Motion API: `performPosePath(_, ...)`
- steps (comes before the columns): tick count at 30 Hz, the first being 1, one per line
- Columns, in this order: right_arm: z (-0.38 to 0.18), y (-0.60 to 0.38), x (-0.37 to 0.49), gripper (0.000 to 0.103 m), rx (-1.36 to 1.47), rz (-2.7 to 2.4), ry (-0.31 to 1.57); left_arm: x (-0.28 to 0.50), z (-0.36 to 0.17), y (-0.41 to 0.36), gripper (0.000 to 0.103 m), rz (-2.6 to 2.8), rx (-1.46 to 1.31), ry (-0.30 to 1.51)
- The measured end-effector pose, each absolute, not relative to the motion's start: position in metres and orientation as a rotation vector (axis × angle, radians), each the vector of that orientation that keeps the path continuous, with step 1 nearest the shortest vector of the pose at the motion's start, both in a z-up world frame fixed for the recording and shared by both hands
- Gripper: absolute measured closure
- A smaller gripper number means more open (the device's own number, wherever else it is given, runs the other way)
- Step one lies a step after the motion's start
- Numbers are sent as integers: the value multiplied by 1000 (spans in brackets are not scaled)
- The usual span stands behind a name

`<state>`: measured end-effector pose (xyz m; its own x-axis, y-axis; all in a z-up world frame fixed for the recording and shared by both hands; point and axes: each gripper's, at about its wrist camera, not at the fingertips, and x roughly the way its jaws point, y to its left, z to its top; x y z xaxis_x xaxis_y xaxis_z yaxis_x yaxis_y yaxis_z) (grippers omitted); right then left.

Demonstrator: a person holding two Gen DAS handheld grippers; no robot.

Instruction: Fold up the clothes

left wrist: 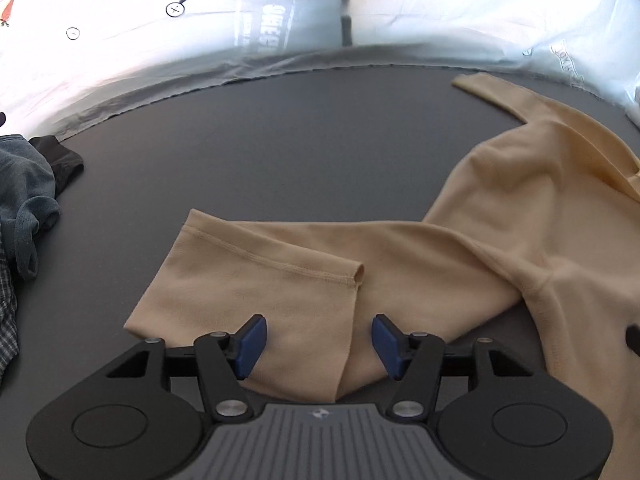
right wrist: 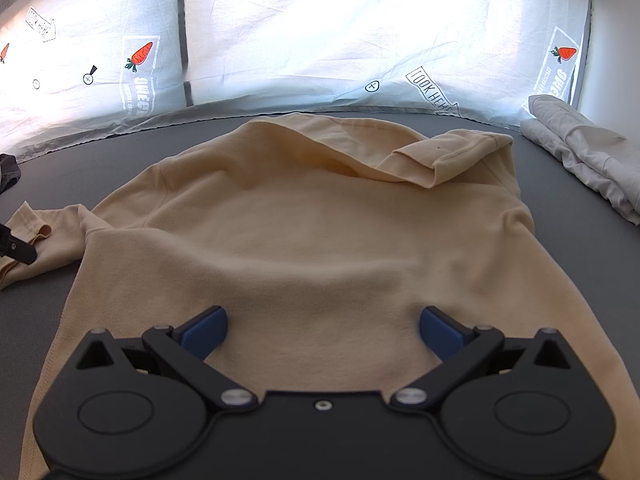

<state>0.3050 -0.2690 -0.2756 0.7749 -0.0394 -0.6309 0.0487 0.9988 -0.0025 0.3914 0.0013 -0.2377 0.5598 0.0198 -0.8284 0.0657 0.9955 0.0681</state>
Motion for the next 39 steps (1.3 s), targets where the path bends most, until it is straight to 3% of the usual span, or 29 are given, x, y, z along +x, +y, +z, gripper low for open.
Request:
performPosePath(1, -276, -269, 305, 0, 14, -47, 683, 390, -237, 5, 87, -26, 82, 973)
performPosePath(2, -276, -269, 305, 0, 14, -47, 683, 389, -236, 10, 95, -12, 77, 968)
performPosePath(15, -275, -271, 305, 0, 12, -43, 683, 309, -166, 156, 96, 483, -33, 836)
performPosePath(24, -274, -271, 305, 0, 13, -46, 683, 274, -191, 195, 89, 687, -213, 993)
performPosePath(29, -274, -272, 305, 0, 13, -47, 683, 254, -185, 216, 75, 622, -554, 902)
performPosePath(33, -274, -272, 305, 0, 13, -47, 683, 255, -179, 218, 61, 598, -636, 855)
performPosePath(39, -274, -272, 305, 0, 11, -48, 684, 250, -185, 237, 53, 525, -877, 798)
